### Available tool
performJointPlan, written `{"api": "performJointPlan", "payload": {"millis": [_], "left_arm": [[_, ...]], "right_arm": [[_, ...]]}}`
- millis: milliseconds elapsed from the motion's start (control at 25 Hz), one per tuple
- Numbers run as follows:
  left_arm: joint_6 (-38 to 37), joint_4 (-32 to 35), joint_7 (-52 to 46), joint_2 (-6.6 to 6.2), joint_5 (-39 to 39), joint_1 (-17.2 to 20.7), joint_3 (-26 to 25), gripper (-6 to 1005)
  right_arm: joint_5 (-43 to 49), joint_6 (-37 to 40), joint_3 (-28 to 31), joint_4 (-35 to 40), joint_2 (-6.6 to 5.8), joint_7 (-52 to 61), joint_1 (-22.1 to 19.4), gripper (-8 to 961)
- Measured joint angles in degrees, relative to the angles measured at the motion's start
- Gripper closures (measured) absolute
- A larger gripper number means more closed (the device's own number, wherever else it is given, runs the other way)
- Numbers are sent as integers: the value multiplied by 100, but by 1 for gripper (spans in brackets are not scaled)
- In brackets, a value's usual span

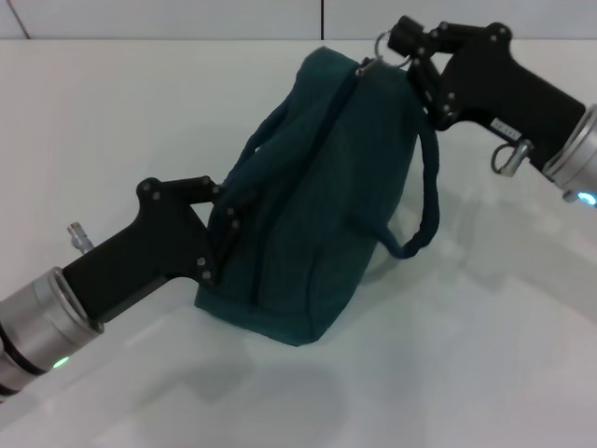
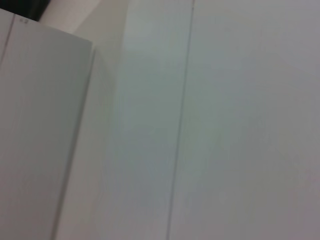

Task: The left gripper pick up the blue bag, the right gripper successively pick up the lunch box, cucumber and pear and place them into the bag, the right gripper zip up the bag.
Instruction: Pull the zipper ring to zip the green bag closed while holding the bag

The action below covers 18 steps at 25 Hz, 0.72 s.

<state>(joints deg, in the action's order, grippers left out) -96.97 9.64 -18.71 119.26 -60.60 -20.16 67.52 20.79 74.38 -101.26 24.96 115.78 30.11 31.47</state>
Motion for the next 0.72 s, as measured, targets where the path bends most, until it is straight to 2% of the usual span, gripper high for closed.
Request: {"api": "performJointPlan", "payload": {"millis": [200,440,560,640,720], "left_arm": [[3,39,-95,-32,205,121,-9,871],[4,45,-404,-179,417,222,-11,851],[3,34,-438,-208,420,226,-11,841],[4,9,-413,-173,528,238,-13,835],[5,-6,-287,-76,663,273,-12,828]], "right_arm": [[0,-20,181,-95,-3,3,-16,929],[0,-234,186,-153,-25,2,-22,929],[4,-283,187,-185,-28,-7,-19,929],[19,-271,187,-187,-29,-20,-9,929],[32,-260,187,-187,-30,-31,8,929]]}}
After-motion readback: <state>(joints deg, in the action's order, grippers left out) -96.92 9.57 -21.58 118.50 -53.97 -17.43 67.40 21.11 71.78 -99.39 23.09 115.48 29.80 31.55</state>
